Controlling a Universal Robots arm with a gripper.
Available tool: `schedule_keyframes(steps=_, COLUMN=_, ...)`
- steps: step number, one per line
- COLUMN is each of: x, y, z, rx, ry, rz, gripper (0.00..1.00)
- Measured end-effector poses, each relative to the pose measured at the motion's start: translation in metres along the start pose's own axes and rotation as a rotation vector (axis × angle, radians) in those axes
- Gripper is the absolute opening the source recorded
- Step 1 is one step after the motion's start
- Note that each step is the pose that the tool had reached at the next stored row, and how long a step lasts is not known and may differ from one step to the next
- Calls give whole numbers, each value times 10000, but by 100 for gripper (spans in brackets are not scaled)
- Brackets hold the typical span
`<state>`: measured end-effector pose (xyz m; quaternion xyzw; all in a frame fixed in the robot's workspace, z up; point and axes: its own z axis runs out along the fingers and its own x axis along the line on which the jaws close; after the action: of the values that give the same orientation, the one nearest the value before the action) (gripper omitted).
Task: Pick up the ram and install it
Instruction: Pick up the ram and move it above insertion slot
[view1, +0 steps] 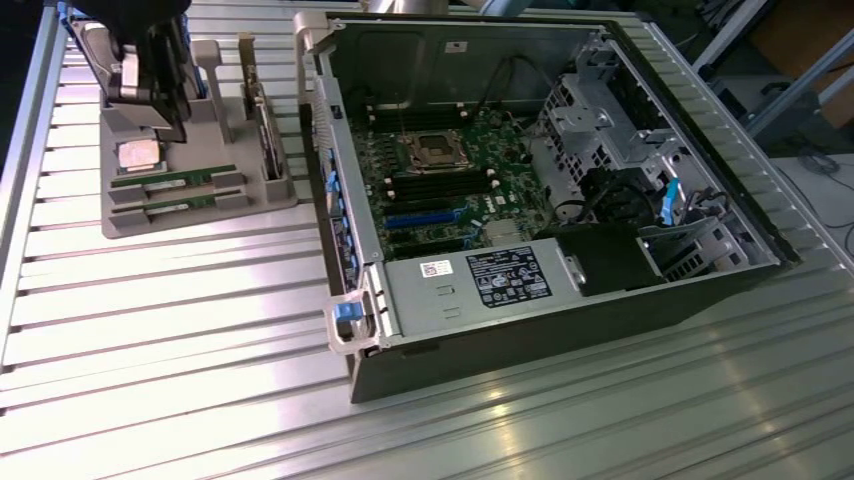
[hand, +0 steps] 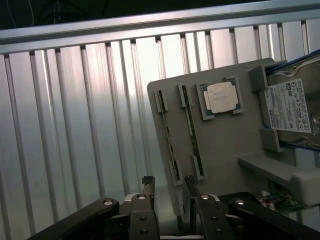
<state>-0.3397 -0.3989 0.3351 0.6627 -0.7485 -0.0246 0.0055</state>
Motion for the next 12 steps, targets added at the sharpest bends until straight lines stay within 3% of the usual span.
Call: schedule_keyframes(steps=12, x=2, y=-4, z=81, rx=0, ry=0, rz=0, gripper=36)
